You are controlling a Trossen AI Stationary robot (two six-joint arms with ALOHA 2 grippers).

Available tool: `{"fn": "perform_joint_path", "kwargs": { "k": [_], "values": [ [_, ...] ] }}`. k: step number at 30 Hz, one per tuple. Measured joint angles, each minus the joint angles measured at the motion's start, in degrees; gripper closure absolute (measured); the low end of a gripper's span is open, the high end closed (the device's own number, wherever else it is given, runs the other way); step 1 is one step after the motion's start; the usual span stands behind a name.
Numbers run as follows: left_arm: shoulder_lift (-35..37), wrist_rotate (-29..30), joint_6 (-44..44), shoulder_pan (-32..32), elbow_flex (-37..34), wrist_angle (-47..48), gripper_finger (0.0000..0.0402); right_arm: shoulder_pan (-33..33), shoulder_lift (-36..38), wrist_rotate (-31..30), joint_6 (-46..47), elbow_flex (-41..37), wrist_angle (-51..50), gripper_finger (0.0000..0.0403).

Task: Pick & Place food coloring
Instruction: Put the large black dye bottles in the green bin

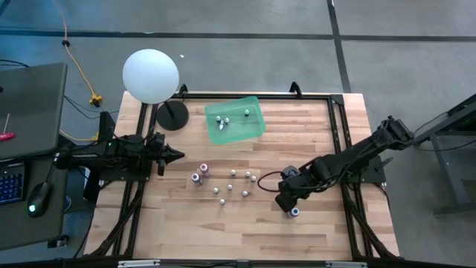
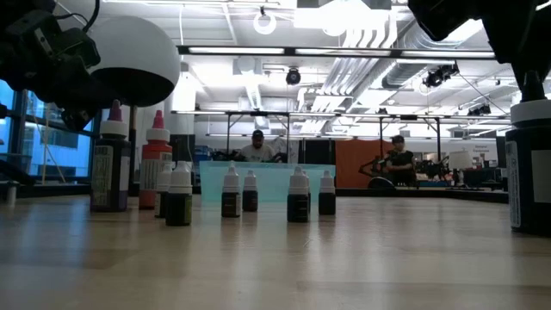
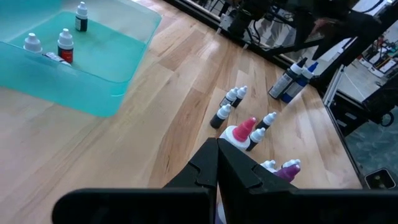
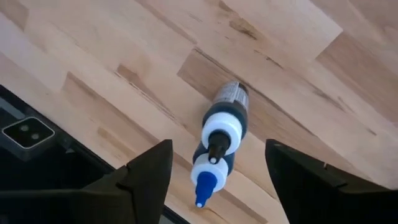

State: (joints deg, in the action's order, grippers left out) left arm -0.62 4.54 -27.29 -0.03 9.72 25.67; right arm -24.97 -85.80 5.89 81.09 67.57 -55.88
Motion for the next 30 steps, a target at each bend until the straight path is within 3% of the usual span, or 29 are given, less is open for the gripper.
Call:
{"fn": "perform_joint_path", "kwargs": {
  "k": [20,30],
  "values": [
    [0.0,0.0,0.0,0.0,0.0,0.0,0.0401,-1.0,-7.1,-1.2,7.3,0.0,0.5,0.0158],
    [0.0,0.1,-0.1,0.0,0.0,0.0,0.0401,-1.0,-7.2,0.5,8.0,0.0,0.3,0.0235]
  ]
}}
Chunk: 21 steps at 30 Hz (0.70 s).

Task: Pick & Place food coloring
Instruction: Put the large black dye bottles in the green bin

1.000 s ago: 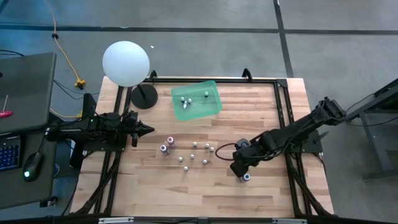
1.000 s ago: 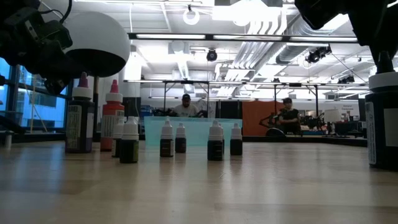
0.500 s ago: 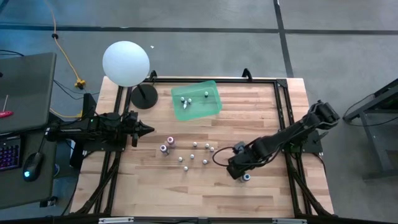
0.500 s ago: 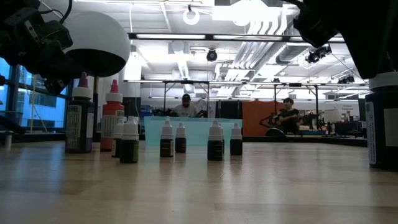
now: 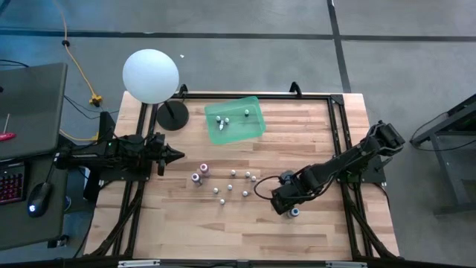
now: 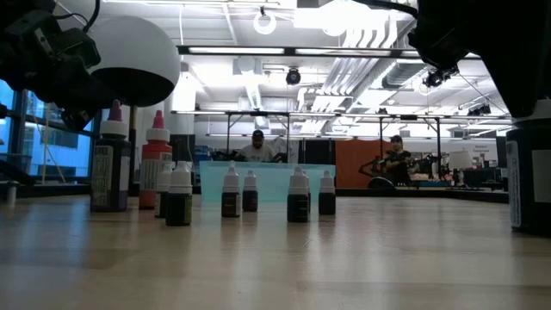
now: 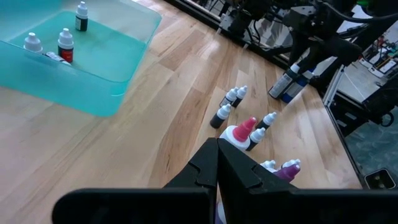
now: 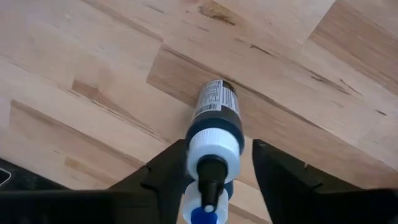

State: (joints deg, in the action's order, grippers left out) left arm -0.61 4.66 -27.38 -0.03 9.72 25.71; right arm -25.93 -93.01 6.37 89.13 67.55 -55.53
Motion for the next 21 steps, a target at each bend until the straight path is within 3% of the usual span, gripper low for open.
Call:
{"fn": "perform_joint_path", "kwargs": {
  "k": [7,21],
  "values": [
    [0.0,0.2,0.0,0.0,0.0,0.0,0.0401,0.0,0.0,0.8,-0.4,0.0,0.1,0.0292],
    [0.0,0.3,0.0,0.0,0.0,0.0,0.0401,0.5,2.9,-0.7,-1.1,1.4,-4.0,0.0294]
  ]
}}
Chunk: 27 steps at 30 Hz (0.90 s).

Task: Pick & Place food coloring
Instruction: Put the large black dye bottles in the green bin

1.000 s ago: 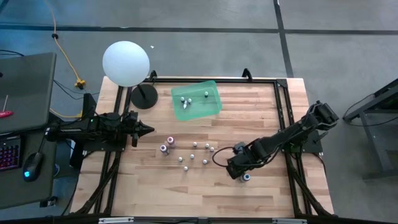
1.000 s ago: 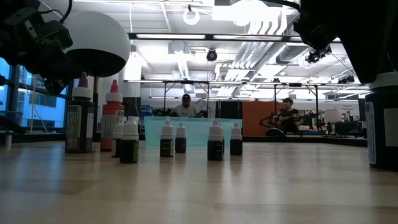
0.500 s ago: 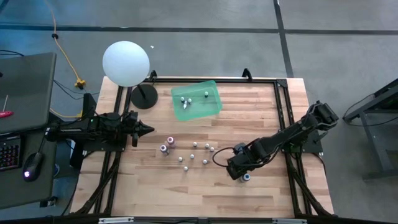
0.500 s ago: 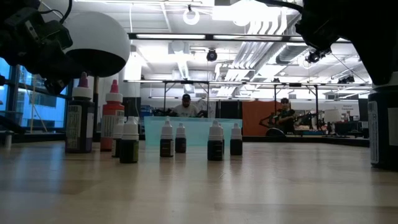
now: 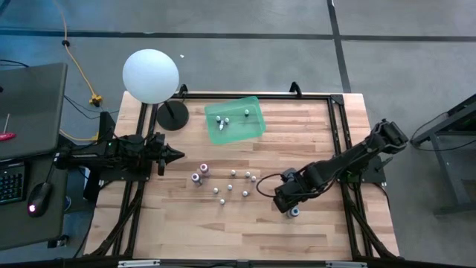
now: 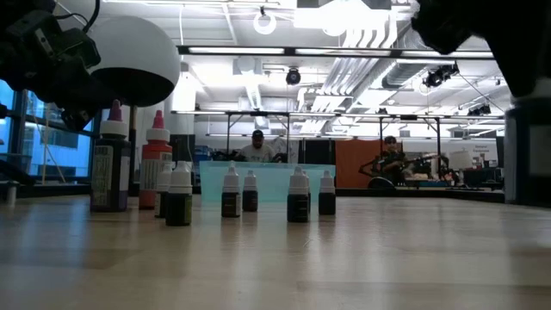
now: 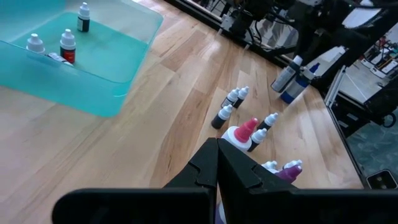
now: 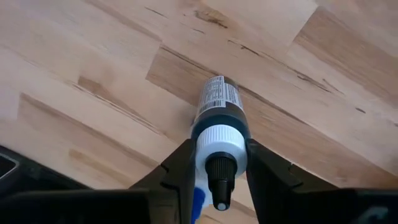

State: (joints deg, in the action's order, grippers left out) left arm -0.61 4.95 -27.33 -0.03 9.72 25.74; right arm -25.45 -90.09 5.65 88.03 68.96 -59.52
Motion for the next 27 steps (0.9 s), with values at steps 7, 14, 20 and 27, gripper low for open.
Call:
{"fn": "perform_joint_path", "kwargs": {
  "k": [7,14,20,27],
  "values": [
    [0.0,0.1,0.0,0.0,0.0,0.0,0.0401,1.7,3.4,-2.7,-3.4,5.0,-5.2,0.0294],
    [0.0,0.1,0.0,0.0,0.0,0.0,0.0401,5.8,4.4,-6.8,-11.0,13.0,-10.0,0.0294],
    [0.0,0.0,0.0,0.0,0.0,0.0,0.0401,12.0,4.4,-12.0,-20.7,20.8,-10.9,0.0294],
    [0.0,0.0,0.0,0.0,0.0,0.0,0.0401,23.7,4.4,-14.6,-34.5,28.9,-9.8,0.0294]
  ]
}}
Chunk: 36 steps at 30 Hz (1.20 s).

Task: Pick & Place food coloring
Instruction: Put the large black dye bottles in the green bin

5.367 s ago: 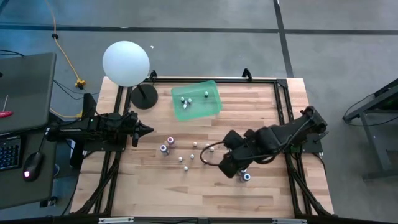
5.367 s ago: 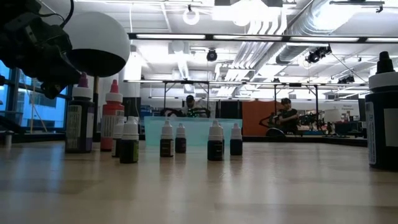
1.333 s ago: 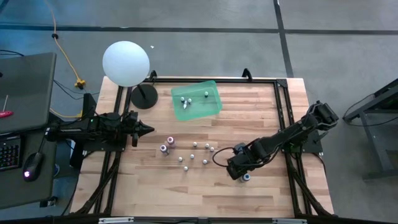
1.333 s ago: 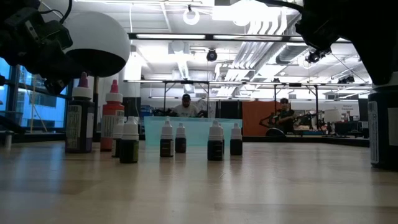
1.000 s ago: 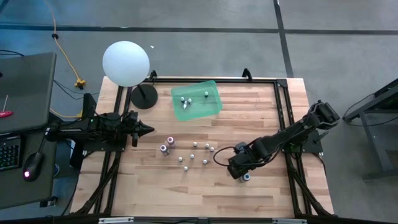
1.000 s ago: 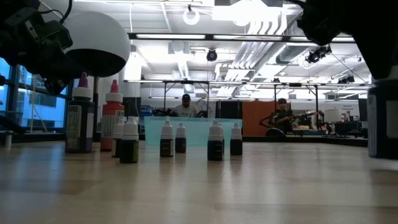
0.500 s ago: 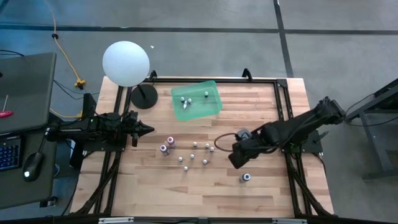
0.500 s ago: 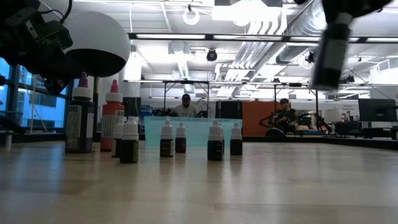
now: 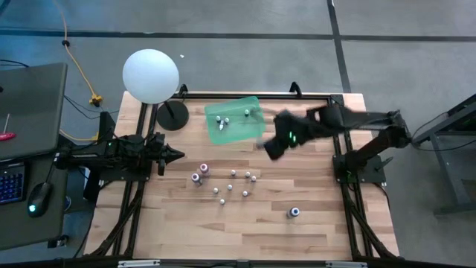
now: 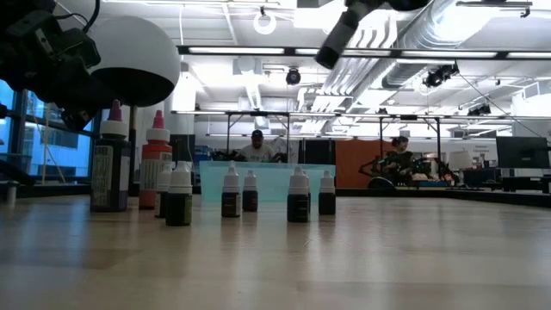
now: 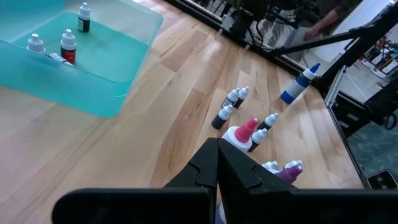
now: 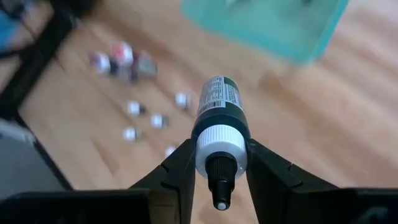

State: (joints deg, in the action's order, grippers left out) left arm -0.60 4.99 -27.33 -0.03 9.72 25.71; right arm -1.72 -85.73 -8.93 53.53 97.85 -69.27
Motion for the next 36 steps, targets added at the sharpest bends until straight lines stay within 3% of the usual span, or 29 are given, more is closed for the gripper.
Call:
{"fn": "perform_joint_path", "kwargs": {
  "k": [5,10,17,21,25,30,36],
  "values": [
    [0.0,0.0,0.0,0.0,0.0,0.0,0.0401,10.0,-0.2,1.2,-8.9,1.3,6.5,0.0294],
    [0.0,0.0,0.0,0.0,0.0,0.0,0.0401,18.9,-4.2,9.2,-16.9,1.3,16.8,0.0294],
    [0.0,0.0,0.0,0.0,0.0,0.0,0.0401,26.0,-12.5,19.1,-22.9,2.4,27.4,0.0294],
    [0.0,0.0,0.0,0.0,0.0,0.0,0.0401,27.6,-19.6,19.8,-30.1,9.2,21.3,0.0294],
    [0.0,0.0,0.0,0.0,0.0,0.0,0.0401,28.4,-27.9,19.0,-34.5,21.2,9.9,0.0294],
    [0.0,0.0,0.0,0.0,0.0,0.0,0.0401,28.8,-38.3,13.5,-39.2,36.9,-7.7,0.0294],
    [0.0,0.0,0.0,0.0,0.0,0.2,0.0401,29.1,-38.4,15.9,-38.1,28.7,-9.8,0.0294]
  ]
}}
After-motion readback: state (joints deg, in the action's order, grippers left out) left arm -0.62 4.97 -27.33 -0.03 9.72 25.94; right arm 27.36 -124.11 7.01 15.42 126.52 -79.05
